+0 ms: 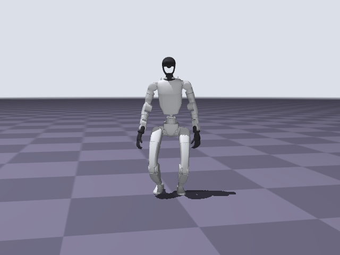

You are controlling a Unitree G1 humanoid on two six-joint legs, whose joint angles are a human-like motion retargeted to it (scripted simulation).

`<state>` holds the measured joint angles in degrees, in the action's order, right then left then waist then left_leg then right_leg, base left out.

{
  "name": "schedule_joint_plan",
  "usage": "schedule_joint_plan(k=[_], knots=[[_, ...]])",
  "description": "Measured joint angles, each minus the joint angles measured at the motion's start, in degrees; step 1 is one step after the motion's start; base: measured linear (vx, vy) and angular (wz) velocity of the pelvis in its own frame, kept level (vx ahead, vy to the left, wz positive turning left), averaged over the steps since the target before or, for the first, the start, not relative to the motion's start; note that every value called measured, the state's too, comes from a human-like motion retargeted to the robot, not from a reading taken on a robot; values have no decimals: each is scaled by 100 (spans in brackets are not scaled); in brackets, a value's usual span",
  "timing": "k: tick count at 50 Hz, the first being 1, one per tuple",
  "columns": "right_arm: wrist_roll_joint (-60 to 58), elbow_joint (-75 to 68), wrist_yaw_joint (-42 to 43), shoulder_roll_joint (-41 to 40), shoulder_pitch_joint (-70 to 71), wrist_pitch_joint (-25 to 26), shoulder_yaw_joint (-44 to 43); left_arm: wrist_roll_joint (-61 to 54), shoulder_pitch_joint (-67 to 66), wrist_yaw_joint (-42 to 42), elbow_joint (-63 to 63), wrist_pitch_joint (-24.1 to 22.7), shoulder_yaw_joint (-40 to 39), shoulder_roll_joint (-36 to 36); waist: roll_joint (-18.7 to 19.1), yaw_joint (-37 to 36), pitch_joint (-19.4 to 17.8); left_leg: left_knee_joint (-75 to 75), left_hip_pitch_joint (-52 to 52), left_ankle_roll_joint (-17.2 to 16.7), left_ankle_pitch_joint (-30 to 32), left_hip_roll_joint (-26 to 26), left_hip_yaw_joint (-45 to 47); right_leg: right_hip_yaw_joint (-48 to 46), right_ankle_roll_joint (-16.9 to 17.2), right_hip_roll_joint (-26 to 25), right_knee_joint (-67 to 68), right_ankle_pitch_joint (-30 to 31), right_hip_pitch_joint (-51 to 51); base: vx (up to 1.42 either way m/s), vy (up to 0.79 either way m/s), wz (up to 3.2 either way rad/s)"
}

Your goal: Run

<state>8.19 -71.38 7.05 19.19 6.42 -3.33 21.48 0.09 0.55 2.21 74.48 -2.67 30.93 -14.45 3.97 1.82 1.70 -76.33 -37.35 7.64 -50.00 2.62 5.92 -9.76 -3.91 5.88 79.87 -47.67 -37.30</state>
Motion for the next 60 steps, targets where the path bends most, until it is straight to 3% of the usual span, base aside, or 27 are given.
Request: schedule_joint_plan(k=[3, 5, 7, 10, 12, 14, 17, 20, 22, 25, 27, 32, 35, 38, 41, 43, 45, 48, 52, 54, 57, 60], knots=[[-175, -26, 101, -57, 369, 71, 11, -37, 239, -170, 94, 117, -92, -31, -237, 172, 30, -72, -684, 196, 0, -72, 249, -107, -116, 460, 313, -233, -675, -26, -2, 43], [-165, -104, 7, -143, 511, 156, 43, -193, 393, -159, 169, 158, -206, -11, -309, 275, -32, -17, -614, 288, 0, -179, 273, -68, -146, 519, 463, -233, -662, 3, -2, 20], [-106, -119, -161, -149, 392, 195, 82, -391, 342, -103, 209, 142, -287, 0, -192, 175, -263, 205, 51, 194, 152, -96, 183, 27, -187, 163, 34, 326, -77, 15, 0, -48], [133, -181, -353, -97, 177, 248, 84, -725, 248, -67, 259, 184, -487, 64, 51, 87, -187, 1167, 377, -213, 1757, -53, -22, 217, -221, -281, -1013, 1826, 155, 4, 0, -23], [248, -260, -416, -19, 72, 269, 48, -838, 203, -84, 270, 195, -541, 54, 124, 89, -49, 1449, 290, -357, 2327, -68, 6, 232, -209, -253, -1282, 2304, 33, -1, 0, 9], [353, -342, -440, 49, -16, 249, -38, -876, 169, -105, 292, 173, -551, 29, 177, 74, 40, 1499, 227, -406, 2436, -104, 6, 258, -207, -262, -1346, 2424, -36, 0, 0, 0], [455, -472, -390, 91, -121, 224, -136, -822, 61, -77, 363, 128, -552, 12, 191, 61, 118, 1143, 169, -354, 1969, -53, 97, 185, -169, -191, -1054, 2014, -85, -11, 0, 7], [289, -540, -281, 106, -94, 201, -101, -545, 20, -72, 448, 126, -410, -25, 151, 17, 96, 226, 33, -232, 406, 64, 169, 33, -108, -74, -262, 480, -158, -15, 0, -2], [-38, -540, -131, 88, 127, 199, -92, -157, 194, -139, 480, 183, -300, -36, 45, 96, -7, -50, -377, -122, 0, 42, 277, -87, -161, 196, 129, -233, -480, -26, -1, 34], [-258, -543, 7, -40, 401, 206, -59, 97, 466, -107, 550, 243, -272, 18, 0, 163, 8, -124, -757, 31, 0, 157, 458, -154, -269, 324, 231, -233, -856, -13, 0, 22], [-259, -520, -144, -143, 352, 225, -30, 63, 464, 48, 497, 202, -248, 72, 46, 174, -213, 143, -158, 19, 71, 107, 414, -88, -282, 151, -33, -76, -272, 13, 0, 3], [-181, -391, -607, -95, 168, 295, 66, -198, 288, 399, 170, 192, -288, 100, 216, 70, -213, 1464, 368, -260, 1956, -87, 131, 193, -269, -218, -1299, 1914, 183, 4, 0, -5], [-102, -332, -697, -4, 168, 257, 86, -198, 217, 442, -4, 160, -270, 31, 216, 6, -196, 1521, 162, -302, 2298, -268, -27, 302, -261, -243, -1317, 2181, -34, -5, 0, 0], [9, -278, -622, 60, 181, 199, 64, -171, 89, 441, 6, 118, -273, -26, 145, -68, -251, 996, -37, -215, 1741, -293, -48, 306, -214, -205, -862, 1673, -219, -13, 0, -14], [-57, -253, -509, 130, 317, 207, 102, -74, 88, 334, 91, 144, -256, -136, -11, -141, -396, 44, -313, -74, 289, -308, -7, 231, -135, -35, 102, 292, -449, -16, -2, -11], [-178, -281, -392, 123, 499, 243, 89, -42, 238, 153, 177, 214, -283, -168, -186, -86, -518, -250, -674, 35, 0, -430, 80, 190, -196, 259, 648, -194, -804, -23, -4, 44], [-162, -351, -343, 54, 662, 274, 32, -191, 433, 15, 239, 238, -391, -146, -372, 62, -568, -241, -834, 191, 0, -671, 96, 255, -198, 494, 1051, -202, -1046, -12, -4, 58], [143, -455, -486, -58, 658, 266, 52, -728, 496, -55, 157, 127, -551, -33, -204, -48, -823, 97, -291, 221, 204, -578, -172, 384, -204, -47, 701, 677, -731, 0, -2, -28], [535, -488, -554, -55, 561, 223, 91, -1369, 510, -94, -31, 56, -711, 90, 43, -22, -750, 811, -340, -209, 1928, -533, -464, 584, -224, -439, -316, 1835, -705, -7, -5, 23], [636, -479, -570, -16, 528, 205, 56, -1537, 529, -101, -118, 27, -756, 56, 140, -60, -675, 765, -521, -350, 2129, -446, -491, 646, -269, -523, -684, 2011, -709, -8, -4, 22], [724, -479, -459, 34, 508, 193, 6, -1668, 516, -101, -141, -12, -849, -6, 198, -154, -592, 306, -722, -367, 1574, -188, -343, 564, -243, -514, -722, 1622, -687, -11, -5, 2], [526, -467, -254, 88, 627, 226, 34, -1609, 534, -244, -82, 13, -904, -107, 179, -221, -617, -602, -960, -215, 270, 81, -170, 347, -214, -389, -9, 440, -835, -14, -6, 3]])
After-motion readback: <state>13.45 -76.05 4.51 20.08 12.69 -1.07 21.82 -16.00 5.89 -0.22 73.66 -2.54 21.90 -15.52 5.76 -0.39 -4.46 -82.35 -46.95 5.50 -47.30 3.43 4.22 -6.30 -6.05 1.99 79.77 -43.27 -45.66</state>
